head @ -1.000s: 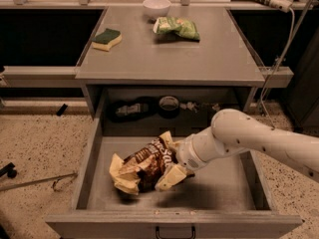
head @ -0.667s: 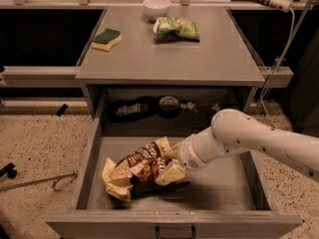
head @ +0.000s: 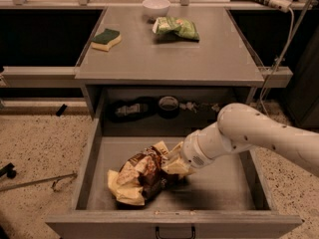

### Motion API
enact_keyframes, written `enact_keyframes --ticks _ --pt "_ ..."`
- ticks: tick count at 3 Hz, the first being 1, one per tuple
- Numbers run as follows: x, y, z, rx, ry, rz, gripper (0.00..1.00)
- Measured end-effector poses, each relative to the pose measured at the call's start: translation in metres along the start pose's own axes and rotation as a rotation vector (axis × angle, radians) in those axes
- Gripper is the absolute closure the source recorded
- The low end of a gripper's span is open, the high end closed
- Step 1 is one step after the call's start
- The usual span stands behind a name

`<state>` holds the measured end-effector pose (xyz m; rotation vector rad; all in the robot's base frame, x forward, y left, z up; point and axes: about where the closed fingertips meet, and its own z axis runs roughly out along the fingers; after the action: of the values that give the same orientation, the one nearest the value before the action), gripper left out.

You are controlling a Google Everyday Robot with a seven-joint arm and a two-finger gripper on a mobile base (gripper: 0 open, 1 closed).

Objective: Pick brown chip bag from top drawer and place on counter

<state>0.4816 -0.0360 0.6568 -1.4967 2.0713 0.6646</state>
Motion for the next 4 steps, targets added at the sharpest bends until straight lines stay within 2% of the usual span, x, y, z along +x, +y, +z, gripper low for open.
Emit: enact_keyframes --ticks 1,2,3,4 --pt "-0.043 0.014 -0.065 0.060 -0.020 -0.084 1.00" --pt "-0.106 0.044 -0.143 0.112 -0.043 -0.202 1.00" --pt "-0.171 0.072 -0.203 0.155 -0.055 -0.318 1.00" --pt "-0.174 0.071 -0.204 0.160 -0.049 -0.327 1.00"
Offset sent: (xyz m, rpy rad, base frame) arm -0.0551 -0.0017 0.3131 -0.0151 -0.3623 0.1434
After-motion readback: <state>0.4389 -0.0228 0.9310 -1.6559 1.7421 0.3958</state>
